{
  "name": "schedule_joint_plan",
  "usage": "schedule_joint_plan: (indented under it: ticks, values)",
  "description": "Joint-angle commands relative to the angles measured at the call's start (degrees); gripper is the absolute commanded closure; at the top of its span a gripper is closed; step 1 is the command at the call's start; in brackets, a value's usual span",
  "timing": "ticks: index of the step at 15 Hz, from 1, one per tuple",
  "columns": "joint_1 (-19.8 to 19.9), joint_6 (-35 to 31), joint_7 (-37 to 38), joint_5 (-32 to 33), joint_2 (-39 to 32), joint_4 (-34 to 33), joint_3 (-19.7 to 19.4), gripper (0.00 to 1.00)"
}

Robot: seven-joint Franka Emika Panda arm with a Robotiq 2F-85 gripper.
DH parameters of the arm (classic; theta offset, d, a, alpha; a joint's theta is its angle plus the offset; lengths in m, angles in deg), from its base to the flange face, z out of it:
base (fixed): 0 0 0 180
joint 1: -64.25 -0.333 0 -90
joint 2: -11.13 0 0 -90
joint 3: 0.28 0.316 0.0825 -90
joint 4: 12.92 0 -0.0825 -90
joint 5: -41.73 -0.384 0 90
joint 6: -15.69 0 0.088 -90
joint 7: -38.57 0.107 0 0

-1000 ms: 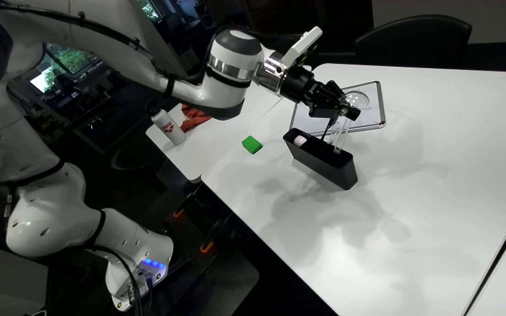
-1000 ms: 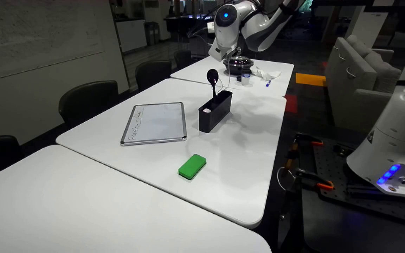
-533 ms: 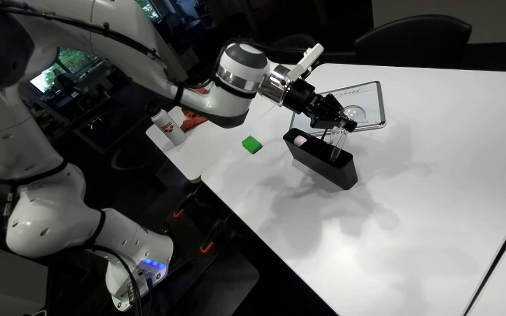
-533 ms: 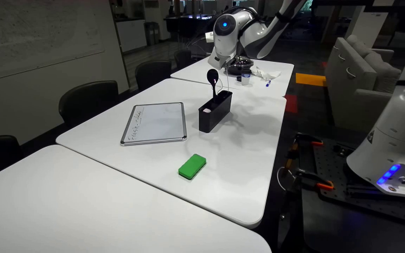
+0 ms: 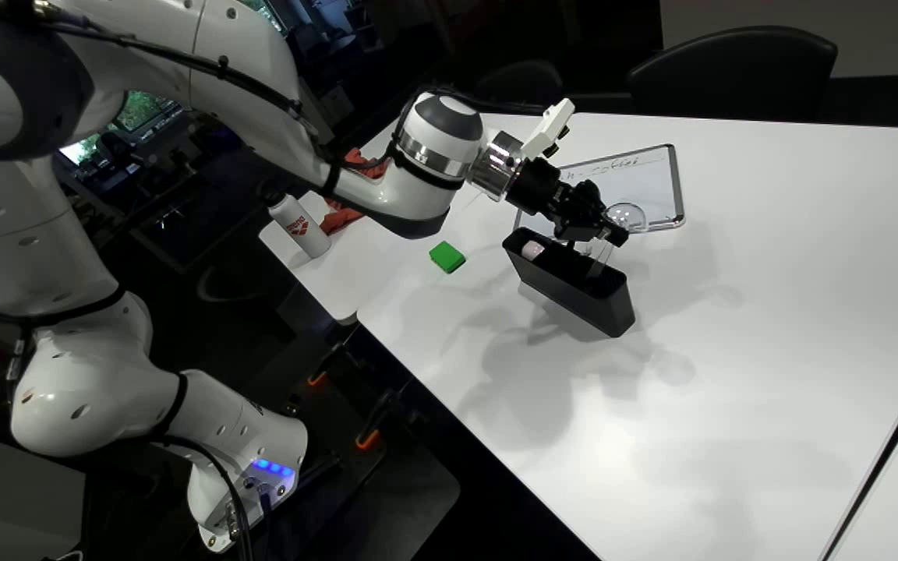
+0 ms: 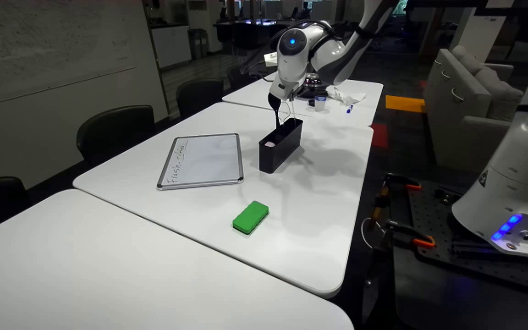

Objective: Put the black spoon in the black cutlery holder, put the clear spoon in the cutlery holder, move the cutlery holder to the right side of the table

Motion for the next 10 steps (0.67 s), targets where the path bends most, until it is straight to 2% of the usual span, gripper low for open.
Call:
schedule_joint_plan:
  ticks: [1, 2, 3, 4, 6, 10]
  values:
    - [0.87, -2.65, -3.33, -0.31, -1.47, -1.44, 0.52, 0.99]
    - [0.82, -2.77, -3.75, -0.23, -1.66, -1.49, 0.47, 0.99]
    - [0.71, -2.63, -3.95, 0.07, -1.70, -1.65, 0.36, 0.94]
    - [0.64, -2.60, -4.13, 0.26, -1.68, -1.75, 0.30, 0.70]
    - [0.56, -2.56, -4.13, 0.46, -1.21, -1.60, 0.23, 0.66]
    - [0.35, -2.49, -3.45, 0.99, 0.85, -0.53, 0.03, 0.36]
